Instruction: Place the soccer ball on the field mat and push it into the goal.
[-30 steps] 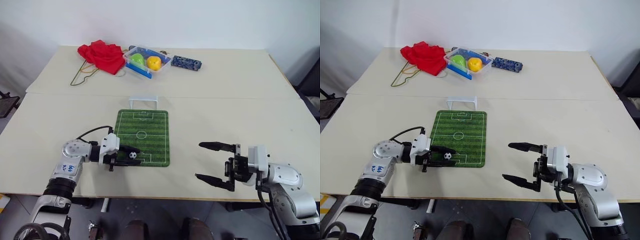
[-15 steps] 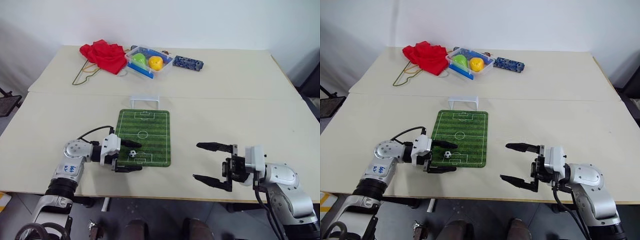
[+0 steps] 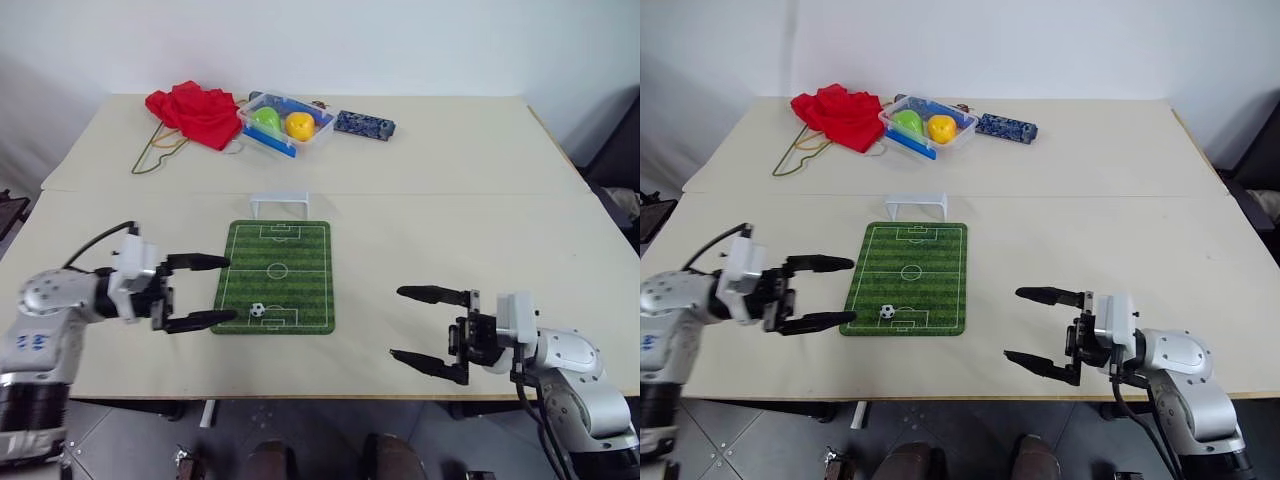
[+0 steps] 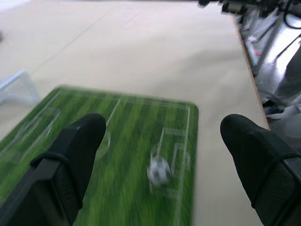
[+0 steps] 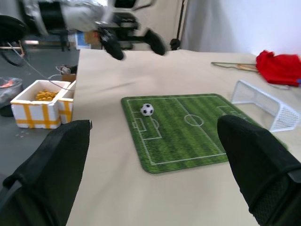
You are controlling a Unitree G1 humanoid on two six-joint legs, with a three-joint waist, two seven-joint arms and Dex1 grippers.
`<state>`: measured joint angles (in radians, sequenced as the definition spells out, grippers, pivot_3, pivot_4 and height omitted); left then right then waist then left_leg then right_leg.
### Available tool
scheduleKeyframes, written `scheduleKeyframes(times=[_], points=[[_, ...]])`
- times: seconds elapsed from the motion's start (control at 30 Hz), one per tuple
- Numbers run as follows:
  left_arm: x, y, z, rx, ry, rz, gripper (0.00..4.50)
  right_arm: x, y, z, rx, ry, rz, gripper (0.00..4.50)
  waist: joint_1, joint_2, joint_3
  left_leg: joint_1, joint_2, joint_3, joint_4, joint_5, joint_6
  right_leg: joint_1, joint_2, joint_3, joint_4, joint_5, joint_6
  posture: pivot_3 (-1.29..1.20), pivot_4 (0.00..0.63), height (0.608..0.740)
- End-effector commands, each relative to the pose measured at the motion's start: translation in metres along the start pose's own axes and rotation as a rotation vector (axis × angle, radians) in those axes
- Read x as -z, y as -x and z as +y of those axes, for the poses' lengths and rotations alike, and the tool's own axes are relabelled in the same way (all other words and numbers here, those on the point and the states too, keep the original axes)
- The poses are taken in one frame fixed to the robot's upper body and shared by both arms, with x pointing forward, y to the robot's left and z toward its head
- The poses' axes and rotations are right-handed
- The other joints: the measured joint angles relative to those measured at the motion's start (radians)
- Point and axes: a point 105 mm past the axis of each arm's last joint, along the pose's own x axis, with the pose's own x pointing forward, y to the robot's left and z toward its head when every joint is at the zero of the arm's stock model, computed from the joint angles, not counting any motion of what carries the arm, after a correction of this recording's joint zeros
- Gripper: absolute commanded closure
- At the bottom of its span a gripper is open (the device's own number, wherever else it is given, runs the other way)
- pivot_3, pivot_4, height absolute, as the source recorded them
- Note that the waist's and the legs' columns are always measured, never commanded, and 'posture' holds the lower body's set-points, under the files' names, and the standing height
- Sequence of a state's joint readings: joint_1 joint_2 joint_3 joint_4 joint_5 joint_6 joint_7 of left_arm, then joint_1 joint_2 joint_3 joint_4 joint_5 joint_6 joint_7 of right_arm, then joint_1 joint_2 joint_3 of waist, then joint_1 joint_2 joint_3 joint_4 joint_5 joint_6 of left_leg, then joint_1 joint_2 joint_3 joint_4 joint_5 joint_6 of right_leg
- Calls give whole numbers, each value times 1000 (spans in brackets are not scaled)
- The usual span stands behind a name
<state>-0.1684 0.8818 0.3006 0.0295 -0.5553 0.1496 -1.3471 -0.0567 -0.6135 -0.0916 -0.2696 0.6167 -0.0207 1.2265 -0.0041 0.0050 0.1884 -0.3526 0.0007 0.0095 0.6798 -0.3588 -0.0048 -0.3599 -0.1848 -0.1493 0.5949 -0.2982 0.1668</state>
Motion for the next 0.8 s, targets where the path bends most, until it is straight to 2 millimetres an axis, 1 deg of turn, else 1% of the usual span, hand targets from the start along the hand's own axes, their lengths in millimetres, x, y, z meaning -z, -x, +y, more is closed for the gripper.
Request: scheduleKeyframes(times=[0.03,0.07,0.1,0.17,0.2,0.3,0.43,0.57,0.67,0.77,0.8], points=[[12,18,-10,-31,24,42,582,-6,3,-3,-1,35,-21,0,3,1,0,0,0,0,0,0,0,0,0,0,0,0,0,0,150,740],[16,21,-12,-40,36,47,859,-6,3,-4,-1,36,-21,0,7,1,0,0,0,0,0,0,0,0,0,0,0,0,0,0,150,740],[25,24,-16,-54,50,63,1216,-4,3,-5,-6,43,-21,0,12,1,0,0,0,0,0,0,0,0,0,0,0,0,0,0,150,740],[50,28,-34,-56,84,108,1857,0,0,-9,-17,60,-28,0,12,1,0,-1,0,0,1,-1,0,0,0,0,0,0,0,0,150,740],[55,27,-40,-51,94,100,2182,0,-1,-10,-22,70,-34,0,8,1,1,0,0,0,1,-1,0,0,0,0,-1,0,0,0,150,740],[57,19,-48,-39,98,70,3112,1,-5,-12,-42,99,-46,0,9,1,1,-1,0,0,0,-2,0,-1,1,0,-1,0,0,0,150,740],[51,-2,-56,-3,98,24,4414,2,-9,-11,-68,111,-58,0,14,1,1,-1,0,0,1,-2,0,-1,0,0,-1,0,0,0,150,740],[44,-25,-58,24,105,-17,4466,3,-11,-9,-70,103,-66,0,13,2,1,-1,0,0,1,-2,0,-1,1,0,-1,0,0,0,150,740],[42,-35,-55,24,106,-35,4466,3,-12,-8,-68,96,-68,0,11,1,1,-1,0,1,1,-2,0,-1,1,0,0,0,0,0,150,740],[50,-58,-49,70,97,-13,4466,3,-13,-6,-62,85,-68,0,17,2,1,-1,0,1,1,-2,0,0,1,0,0,0,0,0,150,740],[52,-62,-48,88,87,5,4466,3,-13,-6,-60,84,-68,0,19,2,1,-1,0,1,2,-2,0,0,1,0,0,0,0,0,150,740]])
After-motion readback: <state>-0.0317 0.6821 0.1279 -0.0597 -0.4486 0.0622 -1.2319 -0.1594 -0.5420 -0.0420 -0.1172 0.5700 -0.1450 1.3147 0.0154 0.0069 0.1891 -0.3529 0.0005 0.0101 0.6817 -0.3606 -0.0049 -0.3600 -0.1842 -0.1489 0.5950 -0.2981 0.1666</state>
